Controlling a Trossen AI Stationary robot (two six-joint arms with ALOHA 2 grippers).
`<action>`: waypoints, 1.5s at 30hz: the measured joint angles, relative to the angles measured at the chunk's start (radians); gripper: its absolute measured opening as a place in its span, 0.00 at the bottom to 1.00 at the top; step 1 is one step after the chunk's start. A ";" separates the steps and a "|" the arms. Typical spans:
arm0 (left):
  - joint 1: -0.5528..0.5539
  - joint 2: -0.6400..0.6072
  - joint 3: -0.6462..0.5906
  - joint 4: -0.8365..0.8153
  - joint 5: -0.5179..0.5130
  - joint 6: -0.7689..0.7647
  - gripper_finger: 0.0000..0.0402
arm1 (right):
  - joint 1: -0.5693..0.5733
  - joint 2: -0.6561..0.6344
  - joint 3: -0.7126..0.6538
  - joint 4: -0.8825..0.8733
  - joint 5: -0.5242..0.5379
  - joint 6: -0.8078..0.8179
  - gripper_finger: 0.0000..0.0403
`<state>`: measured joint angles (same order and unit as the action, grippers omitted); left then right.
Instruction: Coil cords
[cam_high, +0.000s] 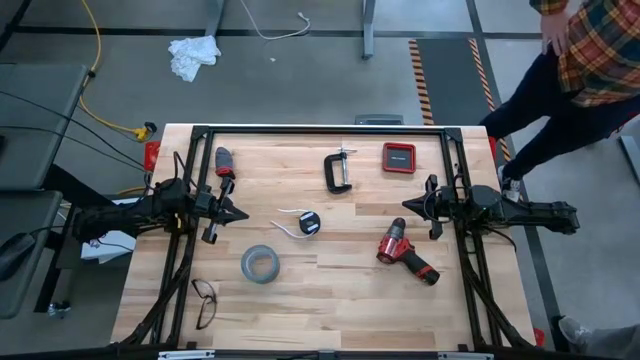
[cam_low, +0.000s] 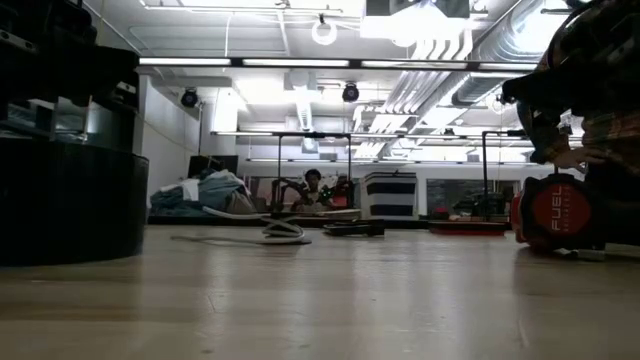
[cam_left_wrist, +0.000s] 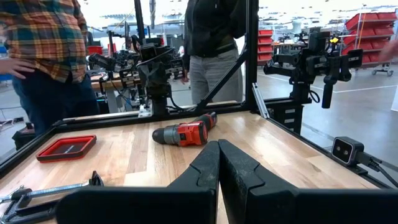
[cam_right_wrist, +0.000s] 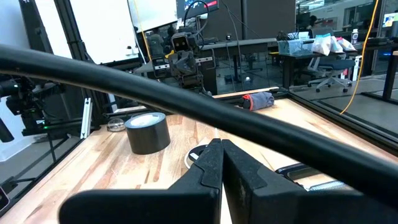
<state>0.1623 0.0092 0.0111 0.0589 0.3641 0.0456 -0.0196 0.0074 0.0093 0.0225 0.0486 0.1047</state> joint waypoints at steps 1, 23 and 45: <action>0.000 0.000 0.000 0.000 0.000 0.000 0.00 | 0.000 0.000 0.000 0.000 0.000 0.000 0.00; 0.000 0.000 0.000 0.000 0.000 0.000 0.00 | 0.000 0.000 0.000 0.289 0.042 0.617 0.00; 0.000 0.000 0.000 0.000 0.000 0.000 0.00 | -0.006 0.826 0.698 -0.093 0.027 0.243 0.00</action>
<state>0.1620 0.0093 0.0110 0.0589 0.3641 0.0452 -0.0253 0.8339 0.7076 -0.0703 0.0760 0.3481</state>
